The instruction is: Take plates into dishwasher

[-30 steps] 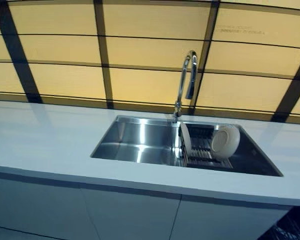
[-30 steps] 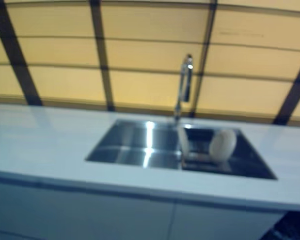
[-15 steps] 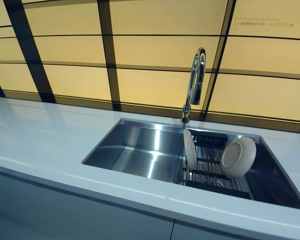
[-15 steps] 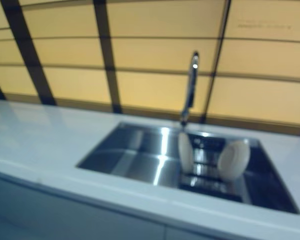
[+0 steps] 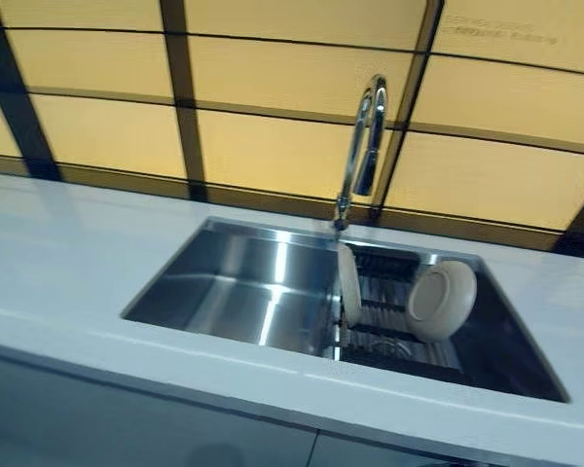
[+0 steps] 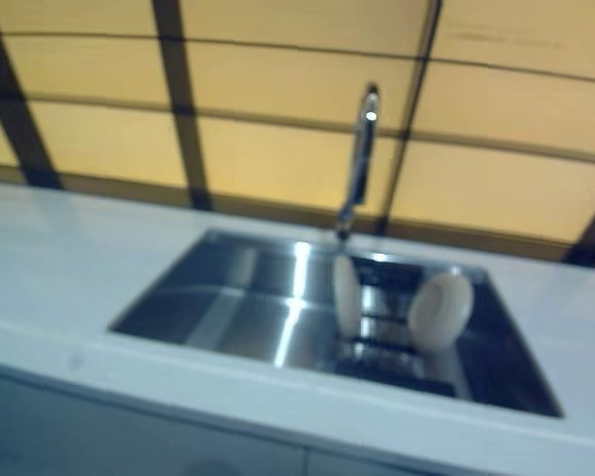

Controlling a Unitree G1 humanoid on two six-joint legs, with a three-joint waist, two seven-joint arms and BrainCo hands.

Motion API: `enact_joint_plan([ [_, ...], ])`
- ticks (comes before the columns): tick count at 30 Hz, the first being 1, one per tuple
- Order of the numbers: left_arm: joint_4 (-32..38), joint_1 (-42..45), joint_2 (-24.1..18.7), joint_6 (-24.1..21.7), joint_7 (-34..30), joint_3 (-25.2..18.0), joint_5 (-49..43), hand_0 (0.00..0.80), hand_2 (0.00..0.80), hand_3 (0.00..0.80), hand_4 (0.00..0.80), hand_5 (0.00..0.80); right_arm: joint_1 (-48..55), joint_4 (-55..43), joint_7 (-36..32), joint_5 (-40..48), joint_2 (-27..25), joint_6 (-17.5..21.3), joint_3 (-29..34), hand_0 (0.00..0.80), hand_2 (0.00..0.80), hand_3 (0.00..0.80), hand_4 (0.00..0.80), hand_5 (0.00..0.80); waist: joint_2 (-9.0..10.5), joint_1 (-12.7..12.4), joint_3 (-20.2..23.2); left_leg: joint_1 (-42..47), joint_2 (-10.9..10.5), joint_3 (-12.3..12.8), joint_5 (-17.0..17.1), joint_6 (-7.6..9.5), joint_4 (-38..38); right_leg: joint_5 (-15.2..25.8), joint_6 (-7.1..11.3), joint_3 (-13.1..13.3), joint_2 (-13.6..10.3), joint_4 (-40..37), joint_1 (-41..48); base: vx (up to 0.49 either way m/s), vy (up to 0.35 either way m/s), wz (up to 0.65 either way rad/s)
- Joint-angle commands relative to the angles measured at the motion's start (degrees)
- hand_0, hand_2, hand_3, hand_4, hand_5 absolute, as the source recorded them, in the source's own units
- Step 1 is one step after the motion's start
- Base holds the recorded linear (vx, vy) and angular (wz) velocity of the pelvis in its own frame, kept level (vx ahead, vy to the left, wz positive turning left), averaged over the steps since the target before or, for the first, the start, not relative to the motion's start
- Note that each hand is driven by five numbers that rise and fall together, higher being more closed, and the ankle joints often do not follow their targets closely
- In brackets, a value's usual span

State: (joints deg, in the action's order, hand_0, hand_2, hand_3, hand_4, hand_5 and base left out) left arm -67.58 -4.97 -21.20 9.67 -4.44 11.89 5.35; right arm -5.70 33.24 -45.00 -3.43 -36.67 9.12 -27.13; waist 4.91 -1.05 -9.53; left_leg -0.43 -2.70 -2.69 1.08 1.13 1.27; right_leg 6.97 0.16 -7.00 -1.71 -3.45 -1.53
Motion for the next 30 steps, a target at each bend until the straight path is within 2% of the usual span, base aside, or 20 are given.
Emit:
enact_joint_plan([
  [1,-1.62,-0.24,-2.21,0.84,0.85,-0.98,0.16,0.0,0.0,0.0,0.0,0.0,-3.12,-6.56,-8.33,7.24,-4.47,-0.24,2.09,0.0,0.0,0.0,0.0,0.0,0.72,-0.4,2.23,2.1,-0.35,0.5,-1.8,0.23,-1.81,-2.24,6.28,2.52,-2.83,3.82,-0.05,0.028,0.029,-0.15],
  [2,-1.62,-0.2,-2.21,0.85,0.85,-1.01,0.16,0.0,0.0,0.0,0.0,0.0,-3.1,-6.84,-8.59,7.49,-4.57,-0.33,2.13,0.0,0.0,0.0,0.0,0.0,0.71,-0.38,2.27,2.11,-0.34,0.53,-1.79,0.23,-1.85,-2.25,6.28,2.54,-2.83,3.85,-0.09,0.062,0.059,-0.16],
  [3,-1.83,0.61,-2.35,0.61,0.45,-1.54,0.08,0.0,0.0,0.0,0.0,0.0,-3.35,-11.31,-12.59,11.96,-5.34,-3.63,2.54,0.0,0.0,0.0,0.0,0.0,0.52,-0.03,2.66,2.56,-0.22,0.93,-1.73,0.25,-2.51,-2.36,6.38,2.87,-2.88,4.14,-0.47,0.057,0.05,-0.11],
  [5,-1.98,0.91,-2.31,0.45,0.11,-1.7,0.15,0.0,0.0,0.0,0.0,0.0,-3.66,-13.43,-14.2,14.23,-5.63,-5.41,2.74,0.0,0.0,0.0,0.0,0.0,0.4,0.11,2.84,2.77,-0.09,1.26,-1.7,0.26,-2.9,-2.44,6.42,3.01,-2.92,4.07,-0.42,0.057,0.044,-0.07],
  [6,-2.24,1.37,-2.1,0.09,-0.17,-1.98,-0.04,0.0,0.0,0.0,0.0,0.0,-3.83,-17.02,-17.04,18.5,-5.38,-8.9,3.55,0.0,0.0,0.0,0.0,0.0,0.18,0.31,3.15,3.02,0.0,1.49,-1.52,0.28,-3.53,-2.48,6.47,3.26,-2.86,3.93,-0.33,0.047,0.029,-0.11],
  [7,-2.28,1.42,-2.08,0.0,-0.22,-1.99,-0.05,0.0,0.0,0.0,0.0,0.0,-3.84,-17.39,-17.53,19.19,-5.36,-9.39,3.66,0.0,0.0,0.0,0.0,0.0,0.14,0.32,3.17,3.09,0.01,1.51,-1.48,0.28,-3.64,-2.49,6.48,3.28,-2.86,3.92,-0.32,0.086,0.048,-0.1],
  [8,-2.87,1.75,-1.88,-0.6,-0.87,-2.09,-0.37,0.0,0.0,0.0,0.0,0.0,-4.43,-20.4,-21.3,23.46,-4.29,-13.84,4.56,0.0,0.0,0.0,0.0,0.0,-0.08,0.45,3.53,3.44,0.08,1.82,-1.45,0.32,-4.14,-2.68,6.56,3.46,-2.91,3.88,-0.18,0.062,0.033,-0.04],
  [12,-3.31,2.01,-1.4,-1.05,-1.15,-1.66,-0.5,0.0,0.0,0.0,0.0,0.0,-4.96,-23.32,-23.77,28.78,-2.35,-18.33,4.91,0.0,0.0,0.0,0.0,0.0,-0.34,0.5,4.0,3.84,0.29,2.33,-1.58,0.47,-4.5,-2.93,6.71,3.63,-2.97,4.01,-0.18,0.051,0.019,-0.11],
  [13,-3.46,2.03,-1.24,-1.17,-1.24,-1.49,-0.49,0.0,0.0,0.0,0.0,0.0,-5.17,-24.14,-24.75,31.35,-1.4,-20.37,4.95,0.0,0.0,0.0,0.0,0.0,-0.43,0.47,4.11,3.98,0.34,2.48,-1.69,0.53,-4.5,-3.12,6.73,3.68,-2.98,4.08,-0.08,0.081,0.019,-0.12],
  [14,-3.8,2.16,-0.85,-1.34,-1.37,-1.21,-0.53,0.0,0.0,0.0,0.0,0.0,-5.27,-25.51,-26.63,35.77,0.97,-24.27,5.31,0.0,0.0,0.0,0.0,0.0,-0.61,0.43,4.33,4.24,0.41,2.76,-1.9,0.67,-4.47,-3.4,6.76,3.75,-3.0,4.16,0.15,0.076,0.015,-0.09],
  [15,-3.95,2.21,-0.75,-1.45,-1.37,-1.16,-0.59,0.0,0.0,0.0,0.0,0.0,-5.27,-25.69,-26.89,36.97,1.5,-25.0,5.33,0.0,0.0,0.0,0.0,0.0,-0.64,0.41,4.39,4.31,0.41,2.81,-1.93,0.7,-4.5,-3.45,6.76,3.76,-2.99,4.13,0.23,0.1,0.01,-0.07],
  [16,-4.48,2.51,-0.35,-1.73,-1.44,-1.02,-1.1,0.0,0.0,0.0,0.0,0.0,-5.23,-27.06,-27.09,41.03,4.19,-28.4,5.53,0.0,0.0,0.0,0.0,0.0,-0.77,0.21,4.72,4.55,0.46,2.91,-2.1,0.82,-4.55,-3.67,6.84,3.81,-3.03,3.92,0.66,0.077,-0.001,-0.02],
  [18,-5.01,2.66,0.08,-1.93,-1.17,-0.6,-1.21,0.0,0.0,0.0,0.0,0.0,-5.16,-28.09,-26.07,44.49,6.35,-29.69,5.28,0.0,0.0,0.0,0.0,0.0,-0.91,0.11,4.96,4.91,0.53,3.01,-2.28,0.89,-4.73,-3.89,6.92,3.8,-3.05,3.73,1.09,0.074,0.0,0.0],
  [22,-6.17,2.96,0.7,-2.43,-0.74,-0.27,-0.85,0.0,0.0,0.0,0.0,0.0,-6.18,-30.69,-21.81,52.6,9.36,-29.72,6.04,0.0,0.0,0.0,0.0,0.0,-1.25,0.09,5.49,5.46,0.7,3.28,-2.45,0.93,-5.1,-4.35,6.91,3.96,-3.01,3.31,1.91,0.056,0.014,0.0],
  [27,-6.33,2.98,1.11,-2.44,-0.5,-0.29,-0.71,0.0,0.0,0.0,0.0,0.0,-7.82,-33.23,-16.05,58.93,10.24,-30.08,9.01,0.0,0.0,0.0,0.0,0.0,-1.43,0.25,5.85,5.99,0.72,3.31,-2.74,0.99,-5.35,-4.59,6.95,4.08,-2.91,3.25,2.26,0.039,0.01,-0.03],
  [30,-6.73,3.16,1.56,-2.84,-0.32,-0.53,-0.92,0.0,0.0,0.0,0.0,0.0,-9.81,-32.38,-11.04,63.15,9.88,-29.5,13.11,0.0,0.0,0.0,0.0,0.0,-1.4,0.35,6.28,6.29,0.73,3.46,-2.95,0.9,-5.5,-4.56,6.89,3.97,-2.83,2.76,2.68,0.024,0.005,-0.05],
])
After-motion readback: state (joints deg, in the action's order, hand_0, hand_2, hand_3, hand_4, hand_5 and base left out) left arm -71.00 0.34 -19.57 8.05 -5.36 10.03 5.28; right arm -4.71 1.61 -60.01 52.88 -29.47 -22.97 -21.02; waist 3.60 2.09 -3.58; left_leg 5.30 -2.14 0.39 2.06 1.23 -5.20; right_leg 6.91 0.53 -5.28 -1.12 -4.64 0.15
